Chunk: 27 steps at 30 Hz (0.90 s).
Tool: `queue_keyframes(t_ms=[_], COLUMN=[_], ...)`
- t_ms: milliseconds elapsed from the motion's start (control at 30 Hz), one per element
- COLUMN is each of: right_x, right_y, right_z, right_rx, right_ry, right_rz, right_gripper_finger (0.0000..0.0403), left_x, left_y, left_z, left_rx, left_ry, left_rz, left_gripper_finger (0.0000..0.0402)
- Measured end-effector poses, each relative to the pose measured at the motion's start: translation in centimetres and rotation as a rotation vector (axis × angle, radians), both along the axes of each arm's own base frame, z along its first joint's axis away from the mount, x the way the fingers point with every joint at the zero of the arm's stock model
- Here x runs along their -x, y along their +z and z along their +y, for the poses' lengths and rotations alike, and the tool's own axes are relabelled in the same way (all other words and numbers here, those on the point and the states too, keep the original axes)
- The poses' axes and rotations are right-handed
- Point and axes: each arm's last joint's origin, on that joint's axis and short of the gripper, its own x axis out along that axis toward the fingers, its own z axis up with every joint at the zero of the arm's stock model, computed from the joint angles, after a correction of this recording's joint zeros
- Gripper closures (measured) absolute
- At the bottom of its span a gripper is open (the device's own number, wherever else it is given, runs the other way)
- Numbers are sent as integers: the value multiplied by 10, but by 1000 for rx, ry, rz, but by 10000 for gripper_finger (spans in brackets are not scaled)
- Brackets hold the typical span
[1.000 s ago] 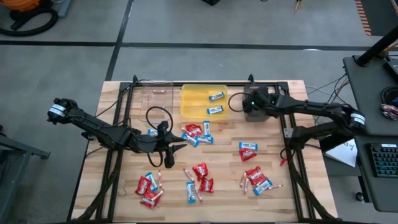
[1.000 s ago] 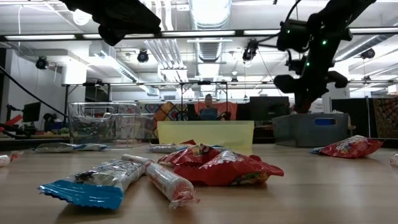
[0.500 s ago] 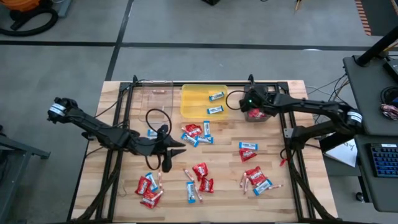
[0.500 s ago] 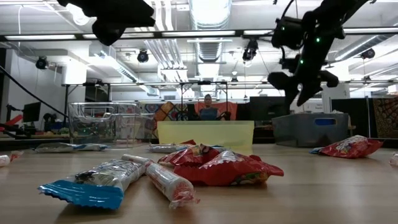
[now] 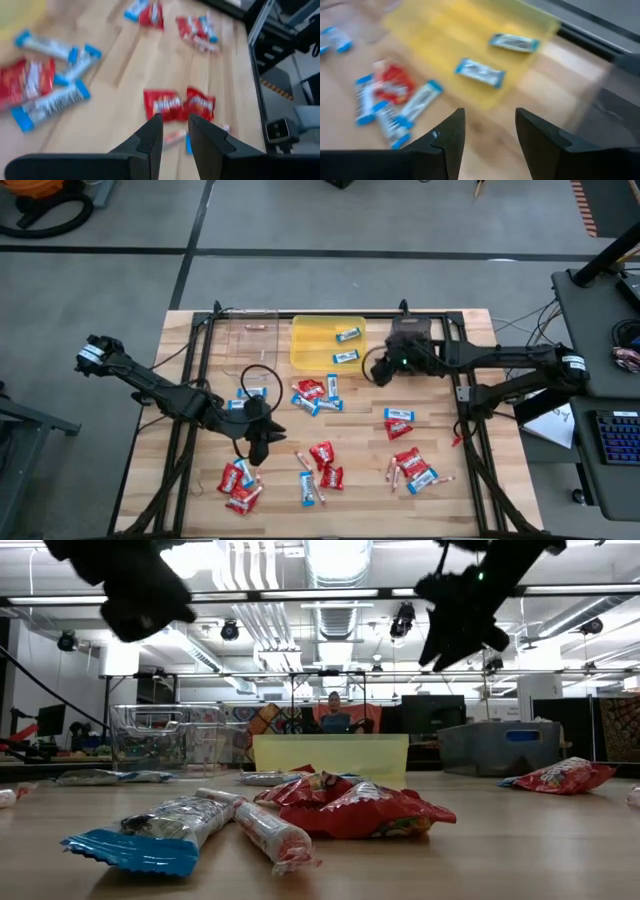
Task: Sort candy
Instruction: Put the white chocolate into the yellow bin
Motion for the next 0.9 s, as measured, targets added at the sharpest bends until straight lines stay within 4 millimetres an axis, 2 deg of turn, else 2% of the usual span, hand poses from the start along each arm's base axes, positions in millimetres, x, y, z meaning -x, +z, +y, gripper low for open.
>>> queue_keyframes(t_ms=[200, 367, 467, 633, 900], right_x=[-5, -9, -12, -13, -12], right_y=[2, 2, 2, 3, 2], right_z=[36, 51, 55, 56, 59], right_rx=[6, 6, 9, 12, -6], right_ry=[149, 206, 223, 227, 232], right_rz=[-14, -44, -62, -71, -77], right_gripper_finger=[241, 241, 241, 241, 241], left_x=[12, 30, 34, 28, 29], left_y=[-15, -29, -35, -39, -40], left_z=[4, 13, 16, 14, 0], left_rx=[78, 55, 28, 29, 282], left_ry=[57, 188, 236, 243, 117], left_rz=[217, 444, 515, 504, 634], left_gripper_finger=[324, 324, 324, 324, 324])
